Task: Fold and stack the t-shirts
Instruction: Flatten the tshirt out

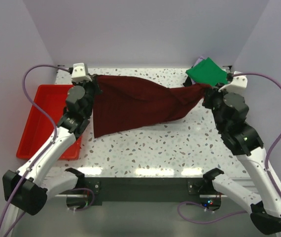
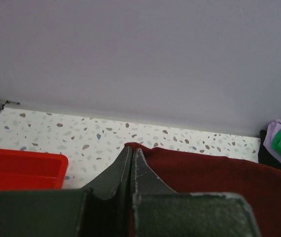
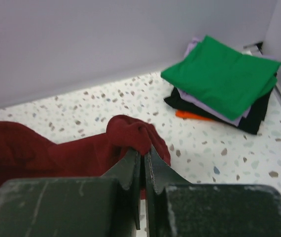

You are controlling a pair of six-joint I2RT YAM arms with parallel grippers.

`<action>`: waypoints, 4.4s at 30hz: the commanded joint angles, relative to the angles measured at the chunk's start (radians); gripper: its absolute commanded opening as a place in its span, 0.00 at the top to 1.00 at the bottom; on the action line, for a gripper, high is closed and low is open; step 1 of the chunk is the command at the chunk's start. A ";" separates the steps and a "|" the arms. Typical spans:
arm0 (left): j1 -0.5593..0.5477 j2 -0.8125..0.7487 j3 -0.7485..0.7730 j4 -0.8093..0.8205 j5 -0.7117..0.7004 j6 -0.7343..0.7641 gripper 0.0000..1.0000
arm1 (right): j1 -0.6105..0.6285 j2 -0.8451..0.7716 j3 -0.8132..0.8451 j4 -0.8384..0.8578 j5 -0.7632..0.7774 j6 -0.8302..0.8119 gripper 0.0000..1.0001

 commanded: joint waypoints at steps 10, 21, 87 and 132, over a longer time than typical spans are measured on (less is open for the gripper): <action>-0.010 -0.382 0.199 -0.154 0.109 0.073 1.00 | -0.006 -0.093 0.435 -0.134 -0.274 -0.061 1.00; -0.018 -0.369 0.238 -0.162 0.295 0.021 1.00 | -0.006 -0.130 0.516 -0.146 -0.487 -0.028 1.00; 0.054 -0.080 -0.304 0.030 -0.006 -0.025 1.00 | -0.069 0.804 -0.094 0.406 -0.243 0.137 0.97; 0.054 -0.283 0.323 -0.130 0.304 -0.005 1.00 | -0.096 0.003 0.480 -0.024 -0.194 -0.021 1.00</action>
